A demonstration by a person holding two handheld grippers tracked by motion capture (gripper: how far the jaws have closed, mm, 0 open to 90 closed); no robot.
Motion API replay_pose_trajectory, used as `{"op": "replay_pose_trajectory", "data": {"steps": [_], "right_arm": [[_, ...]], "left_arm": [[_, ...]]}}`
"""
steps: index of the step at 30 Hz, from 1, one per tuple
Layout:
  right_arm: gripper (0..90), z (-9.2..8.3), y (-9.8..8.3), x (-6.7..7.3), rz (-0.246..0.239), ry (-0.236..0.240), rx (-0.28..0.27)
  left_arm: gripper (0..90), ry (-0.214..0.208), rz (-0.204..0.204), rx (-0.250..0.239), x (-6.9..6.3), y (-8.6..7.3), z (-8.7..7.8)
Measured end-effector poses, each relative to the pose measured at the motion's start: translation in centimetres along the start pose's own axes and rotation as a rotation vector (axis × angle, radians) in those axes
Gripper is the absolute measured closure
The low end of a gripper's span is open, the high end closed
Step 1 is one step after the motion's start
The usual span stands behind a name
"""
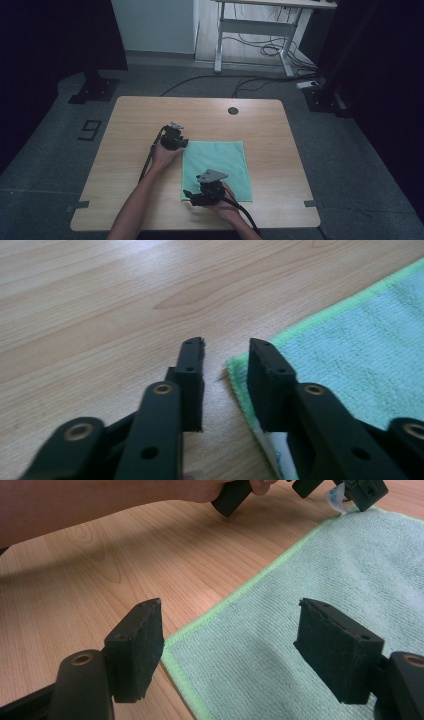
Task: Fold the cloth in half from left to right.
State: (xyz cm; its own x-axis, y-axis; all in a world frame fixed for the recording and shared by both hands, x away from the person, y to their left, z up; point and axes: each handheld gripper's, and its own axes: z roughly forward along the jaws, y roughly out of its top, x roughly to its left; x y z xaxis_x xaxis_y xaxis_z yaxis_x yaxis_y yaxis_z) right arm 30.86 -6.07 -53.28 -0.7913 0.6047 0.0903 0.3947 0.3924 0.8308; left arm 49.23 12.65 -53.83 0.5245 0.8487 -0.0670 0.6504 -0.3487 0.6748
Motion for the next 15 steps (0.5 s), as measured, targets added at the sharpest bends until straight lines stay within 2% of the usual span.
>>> {"op": "replay_pose_trajectory", "data": {"steps": [3, 6, 10, 15], "right_arm": [[28.6, -0.2, 0.0, 0.1, -0.003, 0.003, -0.004], [30.5, -0.3, 0.0, 0.2, -0.007, 0.007, -0.011], [33.2, -0.2, -0.2, 0.7, -0.022, 0.025, -0.002], [37.9, 0.1, -0.4, 1.7, -0.058, 0.056, 0.022]], "left_arm": [[80.8, -0.018, 0.013, 0.005, -0.3, 0.0, 0.0], [86.5, -0.028, 0.020, 0.009, -0.5, 0.0, -0.1], [88.0, -0.050, 0.022, 0.002, -0.9, 0.1, -0.5], [88.2, -0.051, 0.020, -0.020, -1.1, 0.4, -1.3]]}}
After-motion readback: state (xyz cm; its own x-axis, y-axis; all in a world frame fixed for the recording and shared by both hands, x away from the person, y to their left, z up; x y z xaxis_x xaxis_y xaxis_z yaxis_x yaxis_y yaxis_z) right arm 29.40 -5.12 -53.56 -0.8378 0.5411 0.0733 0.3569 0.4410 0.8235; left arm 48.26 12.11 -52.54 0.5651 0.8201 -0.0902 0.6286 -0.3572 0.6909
